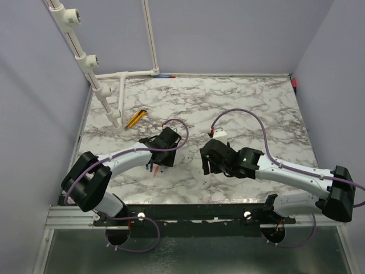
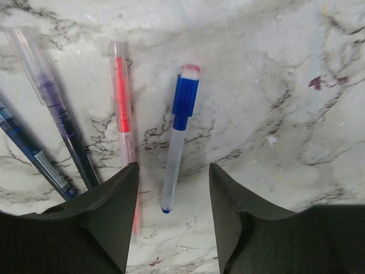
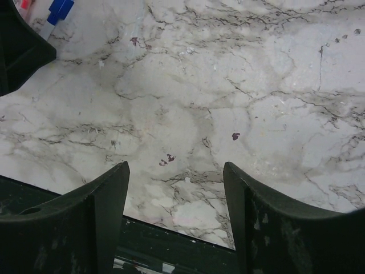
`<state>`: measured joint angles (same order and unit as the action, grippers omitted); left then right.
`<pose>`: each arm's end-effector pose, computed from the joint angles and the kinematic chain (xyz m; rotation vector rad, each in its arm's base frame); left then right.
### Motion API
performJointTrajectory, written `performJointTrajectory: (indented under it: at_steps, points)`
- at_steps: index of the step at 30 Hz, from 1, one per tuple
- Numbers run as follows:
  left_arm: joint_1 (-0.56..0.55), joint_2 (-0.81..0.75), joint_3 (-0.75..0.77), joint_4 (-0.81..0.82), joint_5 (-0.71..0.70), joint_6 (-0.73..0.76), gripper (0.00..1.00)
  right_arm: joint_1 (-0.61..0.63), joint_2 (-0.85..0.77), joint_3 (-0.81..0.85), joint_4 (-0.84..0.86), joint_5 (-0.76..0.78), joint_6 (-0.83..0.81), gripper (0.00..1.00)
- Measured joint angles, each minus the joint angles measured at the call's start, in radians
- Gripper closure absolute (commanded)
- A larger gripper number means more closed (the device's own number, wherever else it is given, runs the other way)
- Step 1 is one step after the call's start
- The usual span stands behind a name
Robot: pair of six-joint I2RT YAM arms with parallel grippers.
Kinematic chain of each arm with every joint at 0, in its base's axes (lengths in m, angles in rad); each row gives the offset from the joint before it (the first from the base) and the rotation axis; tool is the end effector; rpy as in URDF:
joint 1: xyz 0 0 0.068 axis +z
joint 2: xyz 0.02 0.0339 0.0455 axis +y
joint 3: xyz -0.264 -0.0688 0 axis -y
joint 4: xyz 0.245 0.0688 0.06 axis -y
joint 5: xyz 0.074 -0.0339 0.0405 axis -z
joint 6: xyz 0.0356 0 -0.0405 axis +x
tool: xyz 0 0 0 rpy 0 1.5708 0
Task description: Insert the pens into the pen caps
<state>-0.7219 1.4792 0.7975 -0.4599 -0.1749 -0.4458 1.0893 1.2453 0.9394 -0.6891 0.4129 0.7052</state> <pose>0.2062 -0.1733 0.1694 0.3188 2.6677 -0.1262 0.1263 0.2108 0.2577 -0.3196 2.4421 0.2478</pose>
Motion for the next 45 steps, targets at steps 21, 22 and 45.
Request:
performJointTrajectory:
  at_steps: [21,22,45]
  points:
    - [0.0,-0.411,0.122,-0.052,0.029,0.077,0.34,-0.006,-0.188,0.142,-0.048,0.155,0.029,0.0]
    - [0.0,-0.441,0.122,-0.051,0.033,0.077,0.34,-0.006,-0.198,0.145,-0.055,0.169,0.036,0.0]
    - [0.0,-0.839,0.053,-0.033,0.057,0.069,0.33,-0.006,-0.368,0.175,-0.087,0.303,-0.003,0.0]
